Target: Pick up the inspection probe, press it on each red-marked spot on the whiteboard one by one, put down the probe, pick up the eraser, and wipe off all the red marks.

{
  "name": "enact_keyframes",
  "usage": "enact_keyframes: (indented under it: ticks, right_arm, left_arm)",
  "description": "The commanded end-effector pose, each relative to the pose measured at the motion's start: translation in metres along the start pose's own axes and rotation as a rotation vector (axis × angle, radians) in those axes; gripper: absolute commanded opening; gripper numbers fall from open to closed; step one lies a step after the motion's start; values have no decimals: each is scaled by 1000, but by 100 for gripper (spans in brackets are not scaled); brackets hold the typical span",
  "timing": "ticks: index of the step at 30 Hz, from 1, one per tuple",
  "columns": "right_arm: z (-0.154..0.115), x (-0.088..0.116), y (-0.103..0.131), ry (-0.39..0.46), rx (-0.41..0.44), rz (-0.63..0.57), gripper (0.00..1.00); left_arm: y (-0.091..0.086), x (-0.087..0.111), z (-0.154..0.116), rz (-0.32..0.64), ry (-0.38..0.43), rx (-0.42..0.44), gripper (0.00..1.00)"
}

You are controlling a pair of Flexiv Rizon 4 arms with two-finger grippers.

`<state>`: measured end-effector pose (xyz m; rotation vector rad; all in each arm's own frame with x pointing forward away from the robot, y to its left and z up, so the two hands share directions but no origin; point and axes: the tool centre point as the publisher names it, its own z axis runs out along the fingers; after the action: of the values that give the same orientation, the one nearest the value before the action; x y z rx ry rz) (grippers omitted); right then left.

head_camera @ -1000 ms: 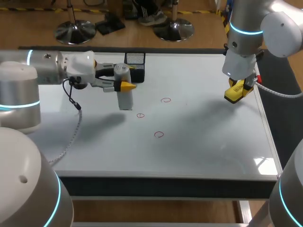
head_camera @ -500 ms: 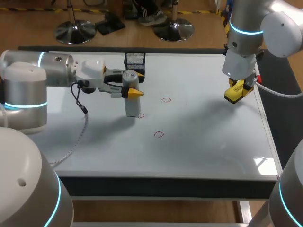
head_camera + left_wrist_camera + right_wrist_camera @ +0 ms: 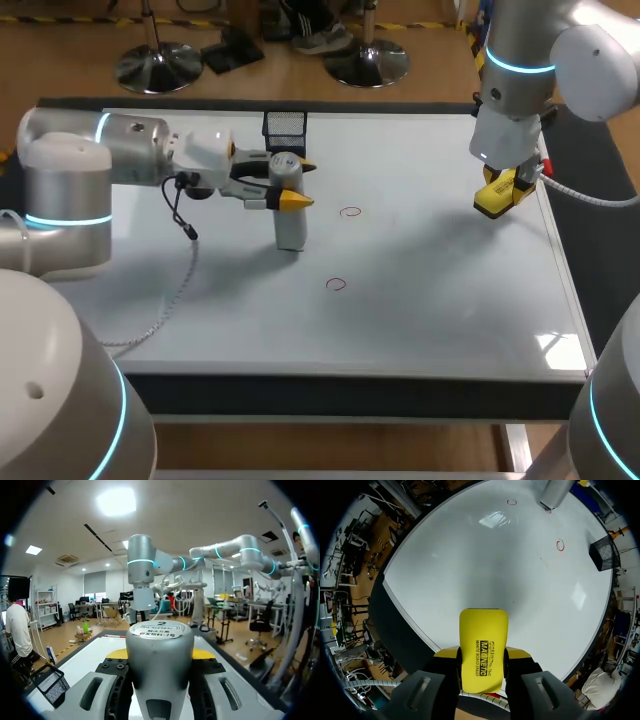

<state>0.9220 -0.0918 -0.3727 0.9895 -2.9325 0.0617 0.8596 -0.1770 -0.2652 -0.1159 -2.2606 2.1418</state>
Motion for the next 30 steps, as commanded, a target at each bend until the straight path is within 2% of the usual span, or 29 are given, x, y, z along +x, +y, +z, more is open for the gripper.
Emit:
enact_keyframes:
  ticks: [1, 30]
  right_arm:
    - [-1, 0, -1, 4, 2, -1, 0]
    - [-1, 0, -1, 4, 2, -1, 0]
  left_arm:
    - [4, -6, 4, 1, 8, 8, 0]
    - [16, -11, 7, -26, 8, -10, 0]
